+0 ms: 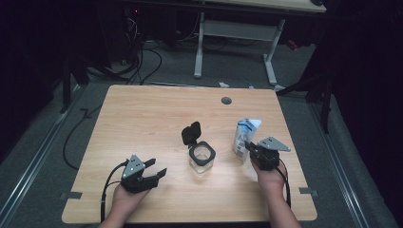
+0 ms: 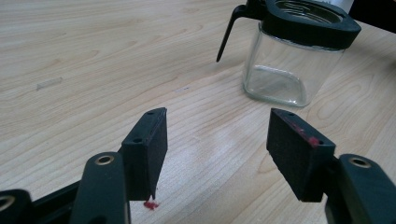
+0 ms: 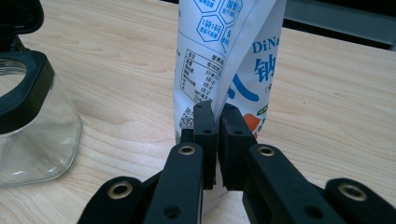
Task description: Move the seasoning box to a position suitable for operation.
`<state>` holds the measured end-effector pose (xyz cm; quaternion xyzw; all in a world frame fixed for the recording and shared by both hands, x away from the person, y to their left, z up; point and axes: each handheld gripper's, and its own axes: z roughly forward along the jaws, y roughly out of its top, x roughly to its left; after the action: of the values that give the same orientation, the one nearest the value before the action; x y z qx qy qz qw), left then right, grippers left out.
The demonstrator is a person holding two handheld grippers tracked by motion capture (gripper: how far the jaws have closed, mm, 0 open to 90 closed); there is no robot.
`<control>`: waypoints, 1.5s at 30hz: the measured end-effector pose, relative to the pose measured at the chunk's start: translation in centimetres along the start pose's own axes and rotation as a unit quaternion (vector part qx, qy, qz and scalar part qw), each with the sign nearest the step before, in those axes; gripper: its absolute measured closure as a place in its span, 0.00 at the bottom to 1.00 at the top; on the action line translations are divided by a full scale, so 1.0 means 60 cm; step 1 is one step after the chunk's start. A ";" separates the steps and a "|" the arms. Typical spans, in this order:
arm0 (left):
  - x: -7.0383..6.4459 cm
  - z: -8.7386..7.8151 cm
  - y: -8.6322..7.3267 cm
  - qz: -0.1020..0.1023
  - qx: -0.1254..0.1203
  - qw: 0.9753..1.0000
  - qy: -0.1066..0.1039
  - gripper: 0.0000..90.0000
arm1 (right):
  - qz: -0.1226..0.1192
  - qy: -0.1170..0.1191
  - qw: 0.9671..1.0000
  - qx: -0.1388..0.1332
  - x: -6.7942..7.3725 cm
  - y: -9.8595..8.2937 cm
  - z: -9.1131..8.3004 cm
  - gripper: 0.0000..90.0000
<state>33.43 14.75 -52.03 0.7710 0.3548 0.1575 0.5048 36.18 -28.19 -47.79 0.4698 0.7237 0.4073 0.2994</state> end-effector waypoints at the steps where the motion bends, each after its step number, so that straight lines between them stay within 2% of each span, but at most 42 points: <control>1: 0.000 0.000 0.000 0.001 -0.001 1.000 -0.001 0.43 | 0.002 0.001 1.000 0.000 -0.001 0.000 0.000 0.97; 7: -0.001 -0.001 0.000 0.005 -0.004 1.000 -0.005 0.43 | 0.008 0.009 1.000 0.010 -0.003 0.006 -0.001 0.97; 10: -0.003 -0.001 0.000 0.008 -0.006 1.000 -0.003 0.43 | 0.006 0.032 0.999 0.014 -0.007 0.013 -0.002 0.97; 14: -0.003 -0.003 0.000 0.011 -0.008 1.000 -0.003 0.43 | -0.002 0.025 0.999 0.030 -0.005 0.022 -0.001 0.97; 20: -0.004 -0.002 -0.001 0.011 -0.009 1.000 -0.010 0.43 | -0.003 0.037 0.998 0.044 -0.005 0.031 0.002 0.97; 24: -0.007 -0.002 -0.002 0.018 -0.013 1.000 -0.010 0.42 | -0.001 0.043 0.998 0.053 -0.005 0.037 0.002 0.97; 29: -0.009 -0.005 -0.001 0.026 -0.024 0.999 -0.006 0.41 | -0.012 0.044 0.997 0.066 -0.006 0.047 -0.004 0.98; 36: -0.011 -0.003 -0.002 0.032 -0.022 0.999 -0.010 0.41 | -0.029 0.060 0.994 0.090 -0.002 0.056 -0.022 0.98; 45: -0.013 -0.004 -0.001 0.031 -0.027 0.999 -0.014 0.39 | -0.054 0.068 0.989 0.123 0.011 0.075 -0.044 0.98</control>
<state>32.72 14.35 -51.89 0.7698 0.3196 0.1715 0.5253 35.73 -27.36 -42.61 0.4344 0.8113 0.3293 0.2114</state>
